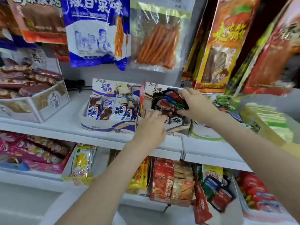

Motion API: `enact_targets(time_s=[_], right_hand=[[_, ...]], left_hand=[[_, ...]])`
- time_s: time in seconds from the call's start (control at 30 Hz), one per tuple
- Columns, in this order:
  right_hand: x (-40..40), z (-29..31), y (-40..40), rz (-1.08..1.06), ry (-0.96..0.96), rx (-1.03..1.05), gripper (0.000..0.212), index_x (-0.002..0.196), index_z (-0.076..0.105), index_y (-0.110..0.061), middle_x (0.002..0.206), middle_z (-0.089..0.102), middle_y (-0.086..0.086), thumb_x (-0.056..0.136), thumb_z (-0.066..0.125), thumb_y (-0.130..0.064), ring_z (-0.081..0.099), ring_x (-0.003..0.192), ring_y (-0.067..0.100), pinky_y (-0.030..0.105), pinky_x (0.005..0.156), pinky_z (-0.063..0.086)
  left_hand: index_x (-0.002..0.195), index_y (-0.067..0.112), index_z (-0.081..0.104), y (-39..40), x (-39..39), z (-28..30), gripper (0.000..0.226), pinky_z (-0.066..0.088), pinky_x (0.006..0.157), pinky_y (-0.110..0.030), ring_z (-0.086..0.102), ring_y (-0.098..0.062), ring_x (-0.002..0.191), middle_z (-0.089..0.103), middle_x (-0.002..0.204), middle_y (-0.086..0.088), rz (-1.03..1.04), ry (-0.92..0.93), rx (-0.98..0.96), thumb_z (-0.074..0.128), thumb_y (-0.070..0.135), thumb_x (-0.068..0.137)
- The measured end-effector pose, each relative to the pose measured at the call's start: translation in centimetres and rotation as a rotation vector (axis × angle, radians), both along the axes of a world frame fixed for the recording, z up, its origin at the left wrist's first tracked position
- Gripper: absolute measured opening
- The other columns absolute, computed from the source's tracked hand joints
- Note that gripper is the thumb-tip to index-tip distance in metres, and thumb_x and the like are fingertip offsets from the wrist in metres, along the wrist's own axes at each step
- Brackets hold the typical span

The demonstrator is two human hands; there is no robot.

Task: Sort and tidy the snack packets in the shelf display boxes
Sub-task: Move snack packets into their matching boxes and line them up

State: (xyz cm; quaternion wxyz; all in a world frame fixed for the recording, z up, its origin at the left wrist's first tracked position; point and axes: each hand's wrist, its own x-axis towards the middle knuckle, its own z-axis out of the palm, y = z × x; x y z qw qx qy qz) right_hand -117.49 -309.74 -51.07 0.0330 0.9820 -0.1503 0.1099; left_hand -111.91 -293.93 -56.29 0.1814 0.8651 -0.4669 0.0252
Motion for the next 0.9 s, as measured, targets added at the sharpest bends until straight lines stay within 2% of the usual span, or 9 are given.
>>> enact_targets(time_s=[0.1, 0.2, 0.27, 0.33, 0.5, 0.6, 0.7, 0.8, 0.9], right_hand=[[3.5, 0.1, -0.2, 0.022, 0.053, 0.032, 0.055, 0.128, 0.04, -0.016, 0.126, 0.051, 0.014, 0.082, 0.065, -0.033, 0.052, 0.11, 0.033, 0.042, 0.085, 0.049], [5.1, -1.2, -0.1, 0.0, 0.097, -0.108, 0.036, 0.119, 0.052, -0.018, 0.117, 0.058, 0.013, 0.085, 0.06, -0.028, 0.056, 0.105, 0.033, 0.037, 0.076, 0.046], [5.3, -2.0, 0.0, -0.042, -0.01, -0.158, 0.028, 0.116, 0.058, -0.018, 0.112, 0.062, 0.013, 0.088, 0.053, -0.016, 0.058, 0.101, 0.034, 0.037, 0.073, 0.047], [4.9, -2.1, -0.1, -0.083, -0.175, -0.09, 0.032, 0.118, 0.059, -0.015, 0.109, 0.064, 0.015, 0.088, 0.048, -0.008, 0.059, 0.099, 0.035, 0.039, 0.073, 0.048], [2.6, -0.6, -0.4, 0.015, -0.47, 0.121, 0.031, 0.12, 0.059, -0.006, 0.109, 0.066, 0.018, 0.09, 0.051, -0.007, 0.058, 0.099, 0.035, 0.038, 0.081, 0.046], [0.7, 0.4, -0.5, 0.079, -0.56, 0.178, 0.028, 0.116, 0.062, -0.003, 0.106, 0.068, 0.014, 0.09, 0.055, -0.007, 0.062, 0.093, 0.03, 0.029, 0.079, 0.043], [-1.7, 1.5, -0.8, 0.039, -0.749, 0.276, 0.024, 0.11, 0.065, -0.004, 0.098, 0.069, 0.008, 0.089, 0.058, -0.01, 0.059, 0.081, 0.019, 0.024, 0.072, 0.043], [-4.3, 2.7, -1.1, 0.012, -0.931, 0.4, 0.021, 0.107, 0.066, -0.006, 0.091, 0.066, -0.002, 0.088, 0.058, -0.011, 0.057, 0.075, 0.009, 0.018, 0.069, 0.046], [-6.5, 3.6, -1.3, -0.012, -1.009, 0.498, 0.02, 0.106, 0.067, -0.01, 0.084, 0.064, -0.004, 0.088, 0.057, -0.01, 0.053, 0.066, 0.006, 0.027, 0.064, 0.047]], left_hand=[[0.131, 0.013, 0.048, -0.7, 0.3, 0.0, 0.039, 0.03, 0.103, -0.039, 0.028, -0.034, 0.13, 0.038, 0.14, -0.012, 0.048, 0.013, 0.13, 0.042, 0.012, 0.092], [0.129, 0.017, 0.052, -0.8, 0.8, 0.2, 0.04, 0.037, 0.092, -0.039, 0.033, -0.034, 0.126, 0.045, 0.133, -0.016, 0.054, 0.052, 0.156, 0.042, 0.008, 0.092], [0.126, 0.018, 0.055, -0.8, 1.1, 0.1, 0.039, 0.036, 0.082, -0.035, 0.036, -0.033, 0.121, 0.051, 0.127, -0.016, 0.048, 0.077, 0.121, 0.042, 0.007, 0.091], [0.122, 0.015, 0.057, -0.7, 1.2, -0.1, 0.036, 0.031, 0.074, -0.031, 0.04, -0.032, 0.114, 0.056, 0.118, -0.016, 0.043, 0.072, 0.1, 0.041, 0.008, 0.091], [0.118, 0.011, 0.057, -0.5, 1.0, 0.0, 0.032, 0.03, 0.068, -0.031, 0.042, -0.032, 0.108, 0.055, 0.105, -0.013, 0.016, 0.054, 0.102, 0.04, 0.009, 0.091], [0.122, 0.01, 0.054, -0.4, 0.8, 0.0, 0.033, 0.033, 0.072, -0.033, 0.041, -0.032, 0.112, 0.055, 0.112, -0.015, 0.006, 0.075, 0.092, 0.04, 0.01, 0.092], [0.129, 0.013, 0.049, -0.4, 1.1, 0.1, 0.037, 0.042, 0.084, -0.038, 0.042, -0.031, 0.117, 0.053, 0.122, -0.013, 0.018, 0.134, 0.04, 0.042, 0.012, 0.092], [0.141, 0.02, 0.035, -0.5, 1.1, -0.2, 0.049, 0.038, 0.097, -0.042, 0.035, -0.032, 0.126, 0.043, 0.139, -0.012, 0.017, 0.134, 0.089, 0.042, 0.016, 0.093], [0.146, 0.025, 0.021, -0.7, 0.5, -0.3, 0.057, 0.029, 0.106, -0.046, 0.026, -0.033, 0.134, 0.029, 0.15, -0.009, 0.034, 0.079, 0.209, 0.042, 0.02, 0.093]])
